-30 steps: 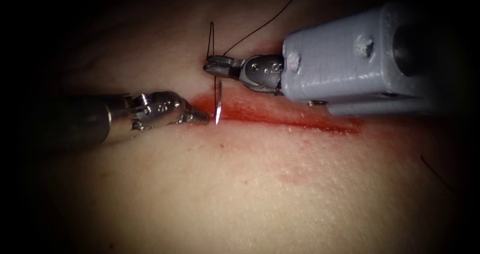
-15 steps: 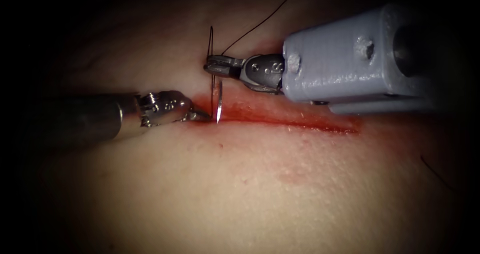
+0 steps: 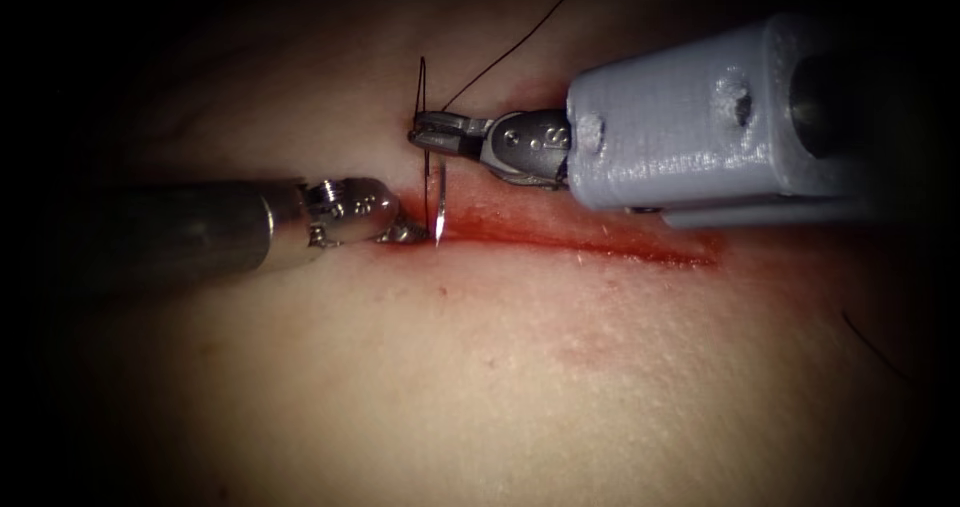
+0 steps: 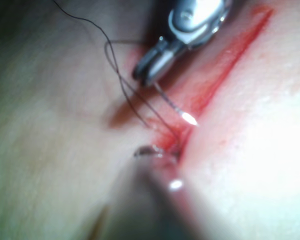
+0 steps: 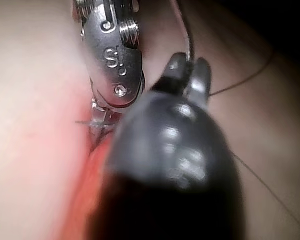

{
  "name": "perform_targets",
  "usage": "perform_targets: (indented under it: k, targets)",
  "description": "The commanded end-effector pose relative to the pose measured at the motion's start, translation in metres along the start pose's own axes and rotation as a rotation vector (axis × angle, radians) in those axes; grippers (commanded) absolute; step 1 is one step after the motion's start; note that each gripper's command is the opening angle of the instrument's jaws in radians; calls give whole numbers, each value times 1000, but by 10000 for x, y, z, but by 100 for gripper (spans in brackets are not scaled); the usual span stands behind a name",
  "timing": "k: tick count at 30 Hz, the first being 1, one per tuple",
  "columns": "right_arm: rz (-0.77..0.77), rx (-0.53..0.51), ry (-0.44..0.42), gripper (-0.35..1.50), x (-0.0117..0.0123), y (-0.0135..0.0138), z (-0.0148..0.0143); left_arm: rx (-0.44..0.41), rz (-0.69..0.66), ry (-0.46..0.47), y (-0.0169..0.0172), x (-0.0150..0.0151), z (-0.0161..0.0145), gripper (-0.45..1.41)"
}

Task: Wound Closure
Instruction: Left gripper opens the cut, right gripper passes the needle through.

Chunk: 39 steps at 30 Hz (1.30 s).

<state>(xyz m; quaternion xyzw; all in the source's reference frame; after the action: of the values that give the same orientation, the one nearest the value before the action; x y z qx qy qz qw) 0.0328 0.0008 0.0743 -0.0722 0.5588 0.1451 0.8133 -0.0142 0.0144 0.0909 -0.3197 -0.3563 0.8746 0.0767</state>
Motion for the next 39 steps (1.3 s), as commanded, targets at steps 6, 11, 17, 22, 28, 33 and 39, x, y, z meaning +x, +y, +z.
perform_targets:
  k: [6,11,17,22,28,33,39]
  targets:
    - [-4,2,1,-35,-3,-3,5,-168,-81,-4,21,-9,7,-35]
    - [-10,-4,5,-35,-4,-3,6,-237,-104,80,27,-9,-1,-35]
    - [-67,-5,8,-35,-11,-14,14,-234,-98,121,28,1,-20,-35]
    - [-168,12,27,-35,-25,-30,31,-220,-103,134,29,9,-31,-35]
    - [-303,18,58,-35,-45,-42,47,-215,-101,135,31,5,-31,-35]
    - [-376,14,62,-35,-64,-47,53,-209,-98,137,32,2,-32,-35]
    - [-393,9,57,-35,-65,-45,52,-204,-100,136,33,-4,-30,-35]
